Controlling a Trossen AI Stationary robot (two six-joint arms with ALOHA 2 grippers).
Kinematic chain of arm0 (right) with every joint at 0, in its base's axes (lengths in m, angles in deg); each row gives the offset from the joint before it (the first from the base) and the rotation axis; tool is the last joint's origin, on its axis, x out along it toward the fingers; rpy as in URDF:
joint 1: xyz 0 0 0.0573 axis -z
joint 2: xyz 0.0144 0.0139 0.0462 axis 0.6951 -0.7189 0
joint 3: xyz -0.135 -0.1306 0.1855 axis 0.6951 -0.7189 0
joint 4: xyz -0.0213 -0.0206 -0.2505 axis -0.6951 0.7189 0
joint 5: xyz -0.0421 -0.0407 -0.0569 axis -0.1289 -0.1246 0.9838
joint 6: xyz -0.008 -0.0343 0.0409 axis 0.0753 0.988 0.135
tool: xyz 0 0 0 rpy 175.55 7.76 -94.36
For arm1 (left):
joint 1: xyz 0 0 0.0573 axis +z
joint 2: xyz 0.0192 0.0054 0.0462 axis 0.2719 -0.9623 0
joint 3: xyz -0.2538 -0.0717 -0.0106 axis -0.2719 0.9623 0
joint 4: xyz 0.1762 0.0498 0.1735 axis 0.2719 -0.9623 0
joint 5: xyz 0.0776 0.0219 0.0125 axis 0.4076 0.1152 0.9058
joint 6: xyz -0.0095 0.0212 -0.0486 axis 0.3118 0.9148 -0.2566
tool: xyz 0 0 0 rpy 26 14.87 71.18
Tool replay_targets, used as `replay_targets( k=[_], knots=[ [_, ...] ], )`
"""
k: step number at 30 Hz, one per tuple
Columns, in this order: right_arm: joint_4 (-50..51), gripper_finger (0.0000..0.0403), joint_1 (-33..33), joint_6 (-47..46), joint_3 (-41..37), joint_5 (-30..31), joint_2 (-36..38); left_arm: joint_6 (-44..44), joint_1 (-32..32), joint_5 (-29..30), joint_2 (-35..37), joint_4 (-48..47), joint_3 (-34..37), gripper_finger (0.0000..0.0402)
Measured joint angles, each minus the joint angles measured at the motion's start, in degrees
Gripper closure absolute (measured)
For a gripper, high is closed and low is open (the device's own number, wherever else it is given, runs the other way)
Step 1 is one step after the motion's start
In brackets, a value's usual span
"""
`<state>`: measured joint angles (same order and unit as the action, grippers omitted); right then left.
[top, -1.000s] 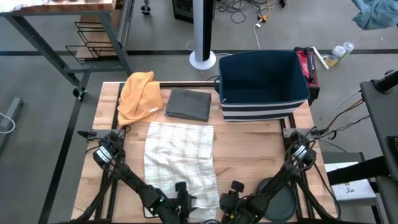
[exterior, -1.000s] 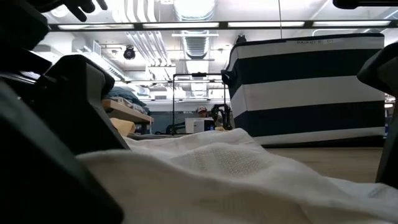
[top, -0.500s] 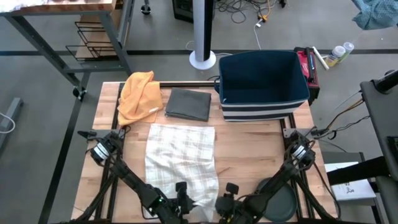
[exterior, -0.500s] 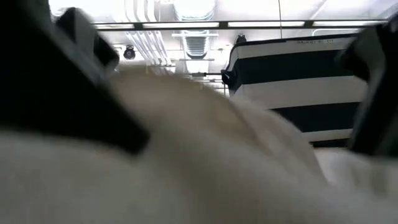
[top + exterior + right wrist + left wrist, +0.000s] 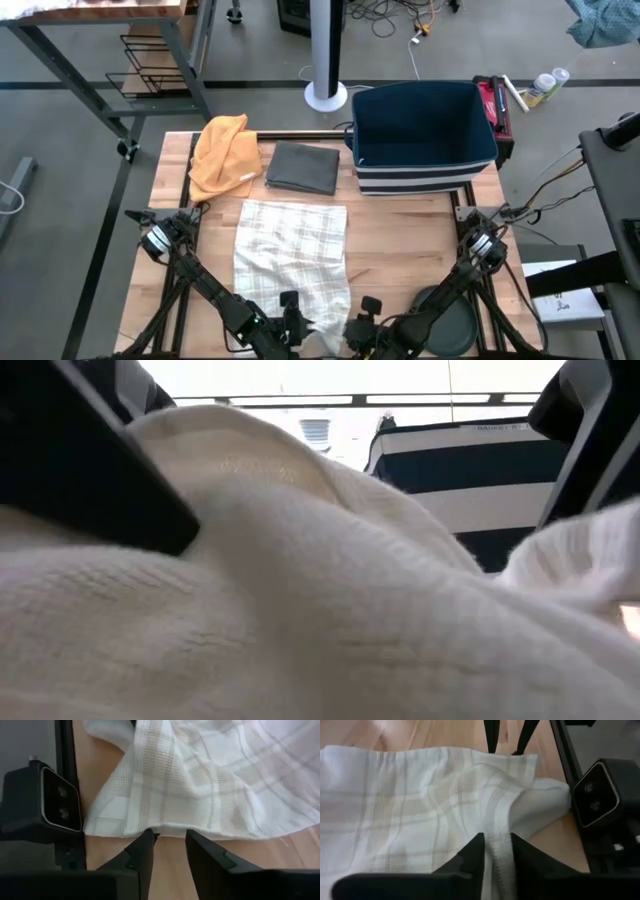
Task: Fold kitchen towel into neat rectangle
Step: Fold the white patterned towel
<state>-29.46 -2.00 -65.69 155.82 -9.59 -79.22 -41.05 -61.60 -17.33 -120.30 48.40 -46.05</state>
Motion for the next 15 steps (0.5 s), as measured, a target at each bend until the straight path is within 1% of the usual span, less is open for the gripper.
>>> replay_targets(
  k=[4,8,15],
  knots=[
    [-0.1,0.0284,0.1,0.0,0.0,0.0,0.0,0.0,0.0,0.0,0.0,0.1,0.0,0.0287],
    [-0.1,0.0282,0.2,0.0,0.0,0.0,0.0,0.0,0.0,0.0,0.4,0.1,0.0,0.0264],
    [-0.2,0.0294,0.3,0.0,0.0,0.0,0.0,0.0,0.0,0.0,0.8,0.2,0.0,0.0251]
  ],
)
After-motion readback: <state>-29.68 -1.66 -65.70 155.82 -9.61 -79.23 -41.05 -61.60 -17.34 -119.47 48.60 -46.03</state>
